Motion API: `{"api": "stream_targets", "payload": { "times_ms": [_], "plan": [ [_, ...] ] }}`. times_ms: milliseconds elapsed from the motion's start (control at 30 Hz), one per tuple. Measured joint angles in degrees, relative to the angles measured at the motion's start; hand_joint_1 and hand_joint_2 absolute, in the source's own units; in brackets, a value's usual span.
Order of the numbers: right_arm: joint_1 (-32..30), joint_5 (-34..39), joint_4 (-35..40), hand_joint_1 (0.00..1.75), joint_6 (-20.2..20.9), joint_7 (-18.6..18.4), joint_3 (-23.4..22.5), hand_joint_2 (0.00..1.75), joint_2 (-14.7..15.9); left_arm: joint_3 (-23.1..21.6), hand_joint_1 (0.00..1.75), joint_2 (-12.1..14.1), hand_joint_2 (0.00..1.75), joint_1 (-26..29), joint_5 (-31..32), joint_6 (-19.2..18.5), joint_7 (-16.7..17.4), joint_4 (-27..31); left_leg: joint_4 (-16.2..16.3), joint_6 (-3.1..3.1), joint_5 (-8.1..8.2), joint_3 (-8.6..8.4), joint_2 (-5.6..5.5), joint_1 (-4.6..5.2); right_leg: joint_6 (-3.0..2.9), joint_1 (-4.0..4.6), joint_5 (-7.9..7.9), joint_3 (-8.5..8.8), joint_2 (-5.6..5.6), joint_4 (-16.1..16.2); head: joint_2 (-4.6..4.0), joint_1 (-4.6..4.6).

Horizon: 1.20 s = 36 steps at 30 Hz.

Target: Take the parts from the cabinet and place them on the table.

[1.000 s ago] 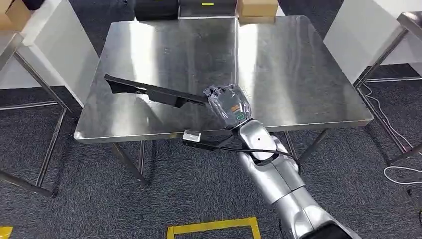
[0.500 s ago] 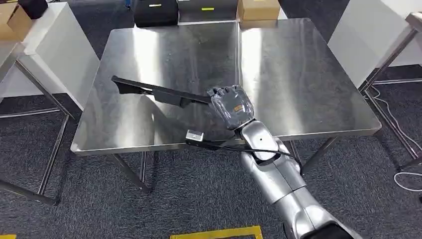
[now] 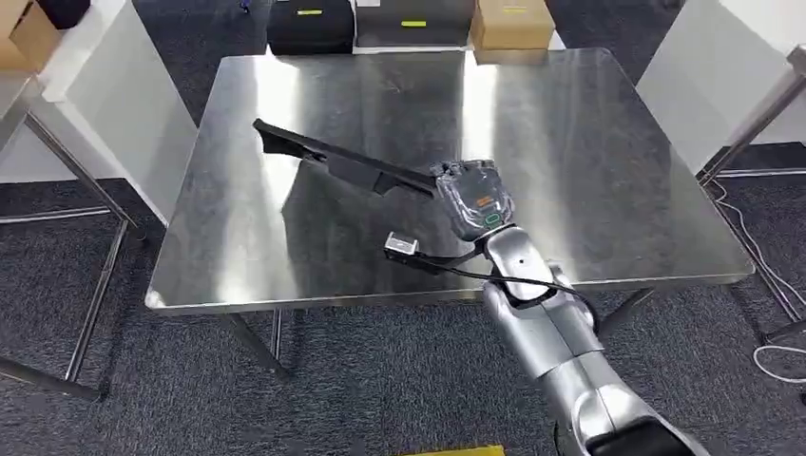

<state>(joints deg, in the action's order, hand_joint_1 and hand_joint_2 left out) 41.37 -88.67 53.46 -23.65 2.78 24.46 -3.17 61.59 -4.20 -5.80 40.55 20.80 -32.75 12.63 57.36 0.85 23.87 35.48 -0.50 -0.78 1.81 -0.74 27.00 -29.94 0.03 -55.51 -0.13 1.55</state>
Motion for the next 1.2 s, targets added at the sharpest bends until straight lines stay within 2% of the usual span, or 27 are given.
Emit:
{"api": "stream_targets", "payload": {
  "times_ms": [100, 167, 233, 367, 433, 533, 567, 633, 800, 833, 933, 967, 1200],
  "plan": [
    [-0.38, -0.37, -1.08, 1.73, -1.19, 0.22, -2.39, 1.75, 1.78, 0.90, 0.00, -0.13, 1.75, 0.00, -1.07, 4.52, -4.71, 0.02, 0.00, 0.34, 0.20, 0.00, -0.27, 0.42, -0.02, -0.21, 0.02, 0.29, -0.04, 0.63, 0.00, 0.04],
    [-0.62, -0.48, -1.66, 1.73, -1.95, 0.39, -3.68, 1.75, 2.67, 1.38, 0.00, -0.17, 1.75, 0.00, -1.49, 5.60, -4.88, 0.04, 0.00, 0.53, 0.25, 0.02, -0.32, 0.60, -0.05, -0.35, 0.05, 0.51, -0.05, 1.07, 0.00, 0.02],
    [-0.87, -0.50, -2.08, 1.73, -2.04, 0.39, -4.38, 1.75, 3.35, 1.67, 0.00, -0.24, 1.75, 0.03, -1.58, 5.86, -4.93, 0.04, -0.01, 0.94, 0.32, 0.02, -0.28, 0.74, -0.03, -0.41, 0.04, 0.54, -0.04, 1.19, 0.00, 0.04],
    [-1.22, -0.81, -3.33, 1.73, -2.47, 0.20, -5.49, 1.75, 4.46, 2.04, 0.00, -0.70, 1.75, -0.04, -3.00, 6.23, -5.10, 1.04, 0.00, 1.27, 0.25, -0.02, -0.27, 0.93, 0.12, -0.52, -0.02, 0.52, -0.05, 1.31, 0.00, 0.09],
    [-1.19, -0.81, -4.72, 1.73, -3.55, 0.22, -6.17, 1.75, 5.03, 2.01, 0.00, -1.09, 1.75, 0.00, -3.98, 6.89, -5.10, 1.86, 0.00, 1.38, 0.18, -0.03, -0.32, 0.96, 0.93, -0.56, -0.03, 0.54, -0.09, 1.33, 0.00, 0.04],
    [-0.90, -0.81, -7.70, 1.73, -5.01, 0.24, -7.24, 1.75, 6.34, 1.90, 0.00, -1.29, 1.75, 0.18, -5.05, 6.87, -5.10, 1.88, 0.00, 1.50, 0.09, -0.03, -0.34, 0.96, 1.15, -0.55, -0.10, 0.63, -0.17, 1.31, 0.00, 0.04],
    [-0.78, -0.81, -8.62, 1.73, -5.31, 0.26, -7.48, 1.75, 6.71, 1.82, 0.00, -1.35, 1.75, 0.21, -5.22, 6.06, -5.10, 1.88, 0.01, 1.51, 0.08, -0.04, -0.34, 0.95, 1.42, -0.55, -0.14, 0.63, -0.16, 1.31, 0.00, 0.07],
    [-0.27, -0.79, -10.25, 1.73, -5.66, -0.07, -7.92, 1.75, 7.46, 1.75, 0.00, -1.29, 1.75, 0.29, -5.75, 3.20, -5.08, 1.81, 0.00, 1.53, 0.06, -0.07, -0.32, 0.93, 1.46, -0.54, -0.16, 0.62, -0.16, 1.30, 0.00, 0.09],
    [1.18, -0.20, -15.50, 1.73, -8.31, -1.64, -11.48, 1.75, 11.46, 1.55, 0.00, -1.27, 1.75, 0.46, -6.04, 4.68, -5.10, 1.79, 0.01, 1.53, 0.05, -0.26, -0.41, 0.79, 1.44, -0.54, -0.12, 0.40, -0.34, 1.29, 0.00, 0.06],
    [1.58, 0.18, -17.01, 0.00, -8.92, -1.53, -12.95, 0.00, 12.80, 1.29, 0.00, -1.27, 1.75, 0.61, -6.37, 4.81, -5.10, 1.81, 0.01, 1.53, 0.05, -0.27, -0.51, 0.79, 1.56, -0.54, -0.02, 0.46, -0.44, 1.29, 0.00, 0.09],
    [2.03, 1.61, -21.07, 0.00, -10.03, 0.30, -17.31, 0.00, 16.17, 0.60, 0.00, -1.18, 1.75, 1.01, -6.95, 4.99, -5.10, 1.84, 0.01, 1.54, 0.05, -0.25, -0.58, 0.85, 1.65, -0.52, -0.02, 0.94, -0.46, 1.29, 0.00, 0.04],
    [1.99, 1.86, -22.05, 0.00, -10.38, 0.76, -18.40, 0.00, 16.94, 0.29, 0.00, -1.18, 0.00, 1.02, -7.11, 4.88, -5.10, 1.86, 0.01, 1.54, 0.06, -0.25, -0.58, 0.88, 1.66, -0.52, -0.04, 0.95, -0.46, 1.28, 0.00, 0.06],
    [1.36, 1.66, -25.64, 0.00, -10.91, 1.27, -22.10, 0.00, 18.80, -0.76, 0.00, -1.01, 0.00, 1.01, -8.16, 3.33, -5.10, 1.86, 0.00, 1.54, 0.07, -0.33, -0.39, 0.86, 1.67, -0.52, -0.03, 0.91, -0.35, 1.29, 0.00, 0.04]
  ]
}}
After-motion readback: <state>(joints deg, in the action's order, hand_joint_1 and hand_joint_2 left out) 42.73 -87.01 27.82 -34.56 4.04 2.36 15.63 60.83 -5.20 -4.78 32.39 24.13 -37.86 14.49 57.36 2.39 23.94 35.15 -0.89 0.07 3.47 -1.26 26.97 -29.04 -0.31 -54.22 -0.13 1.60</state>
